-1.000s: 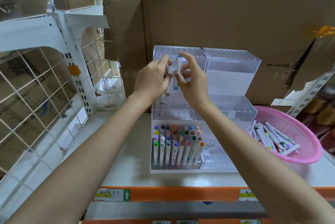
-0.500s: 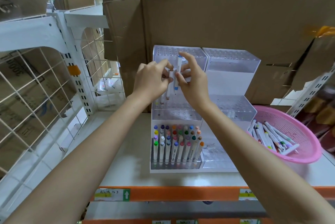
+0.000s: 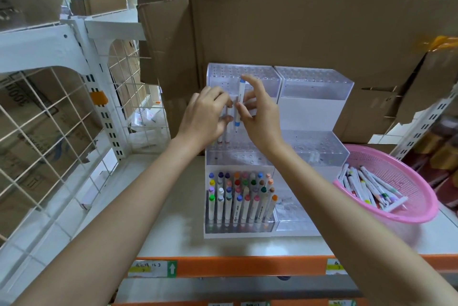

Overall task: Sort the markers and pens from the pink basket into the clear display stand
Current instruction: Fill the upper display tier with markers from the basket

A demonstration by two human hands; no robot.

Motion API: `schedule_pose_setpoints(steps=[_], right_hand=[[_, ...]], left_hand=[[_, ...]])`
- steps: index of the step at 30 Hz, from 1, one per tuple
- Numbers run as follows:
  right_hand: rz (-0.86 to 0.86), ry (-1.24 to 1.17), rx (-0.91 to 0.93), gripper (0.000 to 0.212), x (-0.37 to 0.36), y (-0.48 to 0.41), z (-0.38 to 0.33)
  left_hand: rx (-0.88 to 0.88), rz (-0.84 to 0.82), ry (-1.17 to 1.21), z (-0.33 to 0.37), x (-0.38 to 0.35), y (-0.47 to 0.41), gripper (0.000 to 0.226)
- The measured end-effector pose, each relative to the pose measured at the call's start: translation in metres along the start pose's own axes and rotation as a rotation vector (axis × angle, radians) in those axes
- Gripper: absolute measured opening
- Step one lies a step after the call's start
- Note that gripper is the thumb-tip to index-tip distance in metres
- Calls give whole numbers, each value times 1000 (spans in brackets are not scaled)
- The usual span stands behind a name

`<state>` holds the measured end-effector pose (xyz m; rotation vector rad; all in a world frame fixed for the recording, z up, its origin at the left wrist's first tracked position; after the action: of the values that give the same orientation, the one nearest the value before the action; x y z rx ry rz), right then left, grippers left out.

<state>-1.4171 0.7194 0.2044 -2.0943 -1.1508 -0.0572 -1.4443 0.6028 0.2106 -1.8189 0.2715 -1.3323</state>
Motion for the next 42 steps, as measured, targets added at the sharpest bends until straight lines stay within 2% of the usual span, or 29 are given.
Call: schedule_pose_setpoints(steps=[10,15,22,33,42], right_hand=[[-31,78,8,53,-7,4,2],[-53,147,17,53,-12,7,4],[-75,182,11,51,-10,7,1],[-216,230,-34,46,-4,-7,-7],[-156,269,-6,42,-9,7,2]], left_hand=[[-25,10,-38,4,2,7,32],[-32,-3,-60,3,4,11,45],[-51,5,-68,5,8,15,36],[-9,40,-27,7,6,13,29],[-19,37,-48,7,7,14,31]])
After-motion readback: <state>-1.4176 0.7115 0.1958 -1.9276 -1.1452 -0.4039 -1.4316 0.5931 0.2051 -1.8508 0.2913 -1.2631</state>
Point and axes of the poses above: each hand's wrist, its own y-axis away from the middle knuckle, its own x-axis out of the back of the hand, z = x × y, the point moved 8 cm from there along -y, towards the middle knuckle, and after that the axes turned 13 degrees about -x, right-handed, at the moved point
